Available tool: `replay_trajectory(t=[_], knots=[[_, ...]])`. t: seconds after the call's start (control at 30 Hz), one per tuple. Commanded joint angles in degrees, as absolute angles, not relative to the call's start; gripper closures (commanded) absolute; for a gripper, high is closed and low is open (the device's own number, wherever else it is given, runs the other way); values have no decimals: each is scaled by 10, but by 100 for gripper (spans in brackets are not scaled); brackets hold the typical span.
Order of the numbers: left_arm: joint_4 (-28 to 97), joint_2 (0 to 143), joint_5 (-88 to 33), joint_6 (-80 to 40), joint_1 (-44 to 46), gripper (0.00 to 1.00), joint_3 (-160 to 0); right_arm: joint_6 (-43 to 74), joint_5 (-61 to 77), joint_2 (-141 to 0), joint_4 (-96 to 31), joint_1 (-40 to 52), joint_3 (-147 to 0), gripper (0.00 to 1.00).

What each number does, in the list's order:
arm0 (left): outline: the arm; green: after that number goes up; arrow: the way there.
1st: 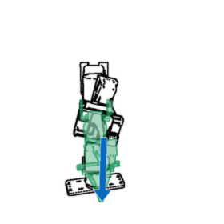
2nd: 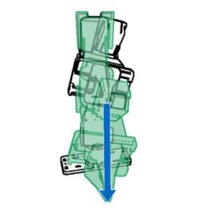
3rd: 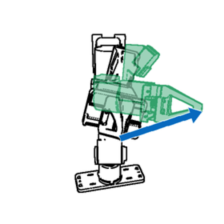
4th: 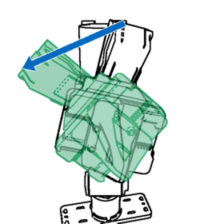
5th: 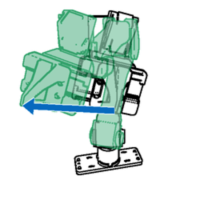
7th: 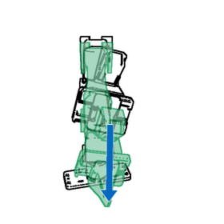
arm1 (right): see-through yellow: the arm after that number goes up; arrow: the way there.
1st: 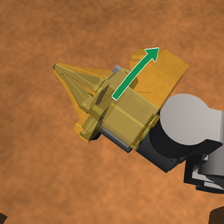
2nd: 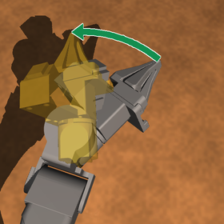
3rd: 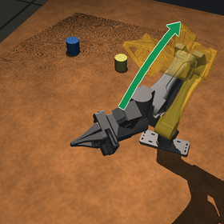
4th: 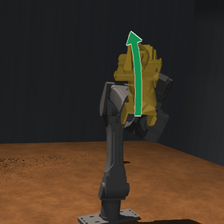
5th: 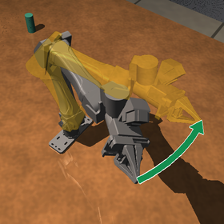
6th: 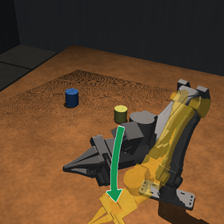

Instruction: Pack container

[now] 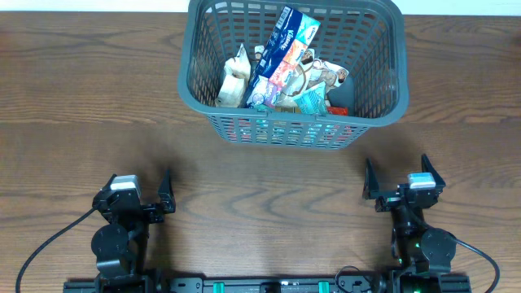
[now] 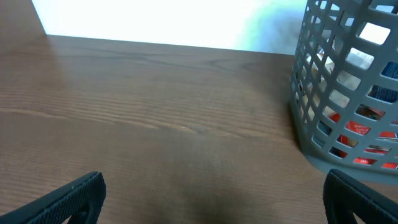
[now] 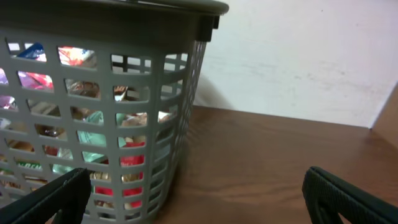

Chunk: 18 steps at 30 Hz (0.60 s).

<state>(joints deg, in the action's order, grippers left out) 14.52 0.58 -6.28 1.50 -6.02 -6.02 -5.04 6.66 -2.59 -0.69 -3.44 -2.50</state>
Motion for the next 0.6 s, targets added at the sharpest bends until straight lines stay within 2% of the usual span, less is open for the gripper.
replay_trajectory(t=[0.0, 0.13, 0.57], knots=[[147, 2, -71, 14, -63, 1, -46, -52, 67, -21, -28, -29, -19, 1], [147, 2, -71, 14, -63, 1, -46, -31, 67, -21, -70, -29, -18, 1], [147, 2, -71, 14, -63, 1, -46, -56, 62, -21, -70, -29, -18, 1]])
